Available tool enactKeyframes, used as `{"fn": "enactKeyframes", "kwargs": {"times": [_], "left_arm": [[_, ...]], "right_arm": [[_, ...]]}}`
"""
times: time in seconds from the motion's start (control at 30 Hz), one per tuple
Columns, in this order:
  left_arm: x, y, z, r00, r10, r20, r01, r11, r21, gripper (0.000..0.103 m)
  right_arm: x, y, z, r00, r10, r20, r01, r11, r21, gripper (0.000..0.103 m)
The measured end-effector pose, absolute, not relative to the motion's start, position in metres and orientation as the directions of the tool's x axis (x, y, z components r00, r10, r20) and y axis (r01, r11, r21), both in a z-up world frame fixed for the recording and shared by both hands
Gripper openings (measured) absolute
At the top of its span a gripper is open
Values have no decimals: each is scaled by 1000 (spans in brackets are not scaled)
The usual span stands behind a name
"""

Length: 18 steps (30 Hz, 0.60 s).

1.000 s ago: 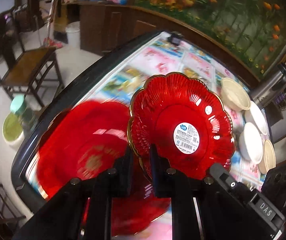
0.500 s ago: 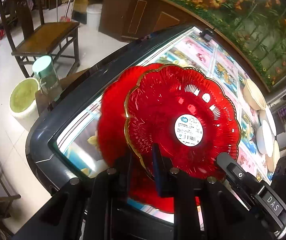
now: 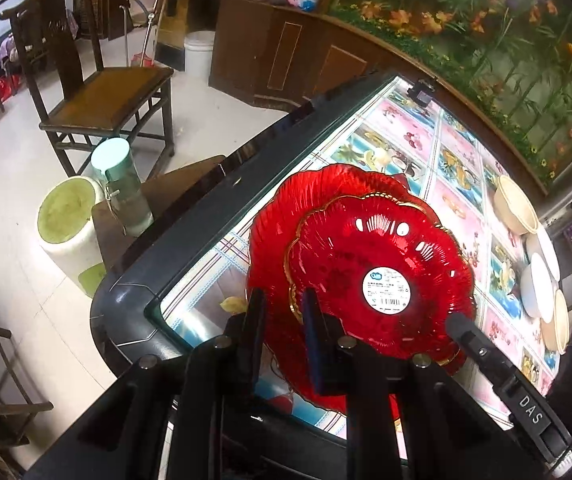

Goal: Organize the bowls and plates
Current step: 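Move the right gripper to the white plate and grasp its rim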

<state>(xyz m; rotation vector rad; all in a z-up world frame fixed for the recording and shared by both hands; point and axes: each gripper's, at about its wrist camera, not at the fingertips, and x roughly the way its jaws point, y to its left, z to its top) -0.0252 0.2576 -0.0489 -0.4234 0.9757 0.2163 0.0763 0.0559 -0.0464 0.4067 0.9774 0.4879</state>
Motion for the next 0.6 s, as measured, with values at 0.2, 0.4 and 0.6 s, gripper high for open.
{"fn": "enactKeyframes", "kwargs": {"times": [0.2,0.4,0.6], "left_arm": [[-26,255,-48,549,-17,-836,-361,897,-255,18],[-23,234,-36,573,-8,-820,-317,920,-231,19],[-9,170,-23,592,-41,-805,-179,967,-181,58]], "right_arm": [[70,16,-36,546,557,-626,-192,810,554,39],[70,-46,-32,646,492,-584,-93,810,578,45],[61,-121,-51,686,411,-601,50,797,602,45]]}}
